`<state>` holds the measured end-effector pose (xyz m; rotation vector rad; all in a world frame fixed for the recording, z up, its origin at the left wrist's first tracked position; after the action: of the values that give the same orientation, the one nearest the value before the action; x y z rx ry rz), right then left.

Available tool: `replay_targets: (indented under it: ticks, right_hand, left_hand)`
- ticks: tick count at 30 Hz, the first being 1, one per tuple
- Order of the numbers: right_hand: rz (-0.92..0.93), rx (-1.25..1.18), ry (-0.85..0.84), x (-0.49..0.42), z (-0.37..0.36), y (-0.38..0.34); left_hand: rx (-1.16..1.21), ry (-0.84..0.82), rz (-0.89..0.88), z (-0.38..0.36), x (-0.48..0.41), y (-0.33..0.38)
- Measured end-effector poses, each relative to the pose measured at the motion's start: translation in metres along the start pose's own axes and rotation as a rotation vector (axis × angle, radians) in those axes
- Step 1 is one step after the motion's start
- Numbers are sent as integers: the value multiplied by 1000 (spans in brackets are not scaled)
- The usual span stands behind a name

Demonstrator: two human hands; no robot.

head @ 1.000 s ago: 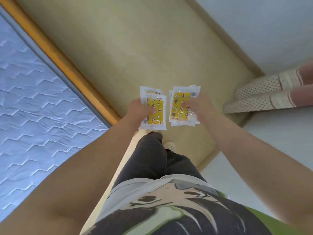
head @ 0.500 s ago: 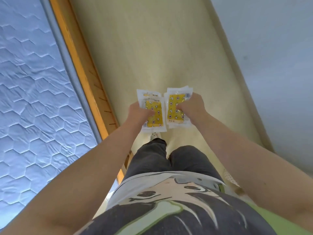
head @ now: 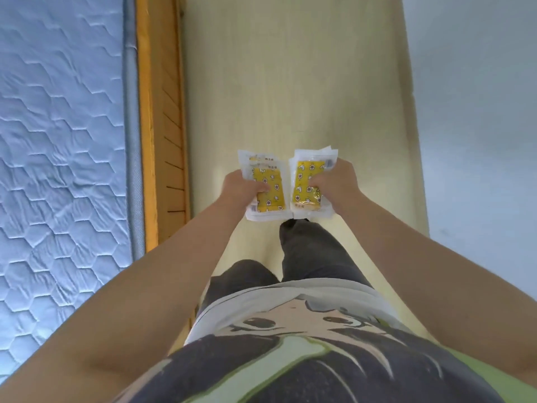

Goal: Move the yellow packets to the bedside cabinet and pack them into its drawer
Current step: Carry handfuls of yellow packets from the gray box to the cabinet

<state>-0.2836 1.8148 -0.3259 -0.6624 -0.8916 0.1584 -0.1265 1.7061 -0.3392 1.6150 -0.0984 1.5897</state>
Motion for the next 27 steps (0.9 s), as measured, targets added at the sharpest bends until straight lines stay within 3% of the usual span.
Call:
replay_targets:
  ticks: [6,13,21,27]
  right_hand:
    - [68,70,-92,-110,20,-107]
    - [157,117,-143,-235,-7,-255]
    - [228,231,-149,-364,-47,-451]
    - [265,327,-210,-461,-64,-570]
  left_hand:
    - [60,50,22,-11,-58,121]
    - [65,122,25,35,-158,254]
    - [30,116,-23,98,-268,457]
    - [133,182,40,122,-343,566]
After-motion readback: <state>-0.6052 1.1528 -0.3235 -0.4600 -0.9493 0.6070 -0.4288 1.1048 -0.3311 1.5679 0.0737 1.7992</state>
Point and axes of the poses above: each hand's wrist, its own x-axis away from the middle knuckle, its own z-axis out of the back of the hand, y = z × x, the point moved 2 cm from there along -x, towards the middle knuckle, and after that the axes turned 2 degrees about z, right-handed, at the moved point
